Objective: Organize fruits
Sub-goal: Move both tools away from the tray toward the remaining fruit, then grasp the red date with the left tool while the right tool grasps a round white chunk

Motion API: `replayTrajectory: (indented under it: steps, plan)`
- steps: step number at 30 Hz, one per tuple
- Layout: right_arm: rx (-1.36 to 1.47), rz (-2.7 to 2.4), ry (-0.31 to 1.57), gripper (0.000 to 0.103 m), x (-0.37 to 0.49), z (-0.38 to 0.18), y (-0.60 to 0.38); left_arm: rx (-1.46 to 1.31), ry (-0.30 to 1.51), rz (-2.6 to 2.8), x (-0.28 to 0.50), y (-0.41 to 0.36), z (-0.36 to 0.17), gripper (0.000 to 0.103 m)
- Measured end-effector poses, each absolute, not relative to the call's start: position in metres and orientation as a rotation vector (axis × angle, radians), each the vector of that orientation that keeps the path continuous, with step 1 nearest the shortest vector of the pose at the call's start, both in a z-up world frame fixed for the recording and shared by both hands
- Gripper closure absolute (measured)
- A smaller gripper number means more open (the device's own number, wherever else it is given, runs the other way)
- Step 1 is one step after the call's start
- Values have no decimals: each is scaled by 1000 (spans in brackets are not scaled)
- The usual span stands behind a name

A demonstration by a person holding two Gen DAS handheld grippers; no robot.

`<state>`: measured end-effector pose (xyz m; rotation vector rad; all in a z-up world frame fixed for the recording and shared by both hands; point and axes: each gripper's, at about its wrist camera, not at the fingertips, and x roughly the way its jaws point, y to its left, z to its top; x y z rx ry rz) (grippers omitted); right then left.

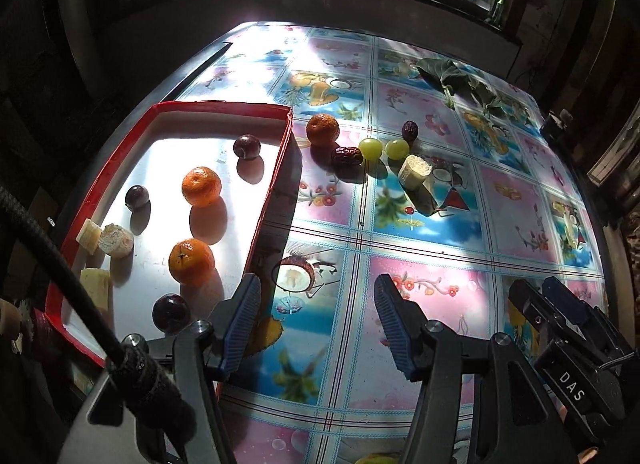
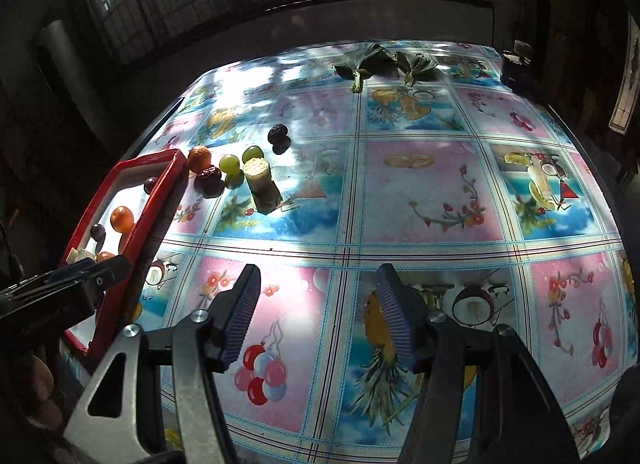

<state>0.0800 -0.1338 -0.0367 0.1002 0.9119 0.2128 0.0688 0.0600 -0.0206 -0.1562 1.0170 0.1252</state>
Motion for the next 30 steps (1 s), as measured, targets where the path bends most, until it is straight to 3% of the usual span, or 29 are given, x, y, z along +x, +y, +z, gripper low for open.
replayTrajectory:
  steps: [23, 30]
  plan:
    - [70, 300, 905, 42, 120, -44, -110, -194, 1083, 95, 117, 72, -51, 46]
    - [64, 360, 965, 52, 187, -62, -75, -177, 1070, 64, 141, 76, -50, 46]
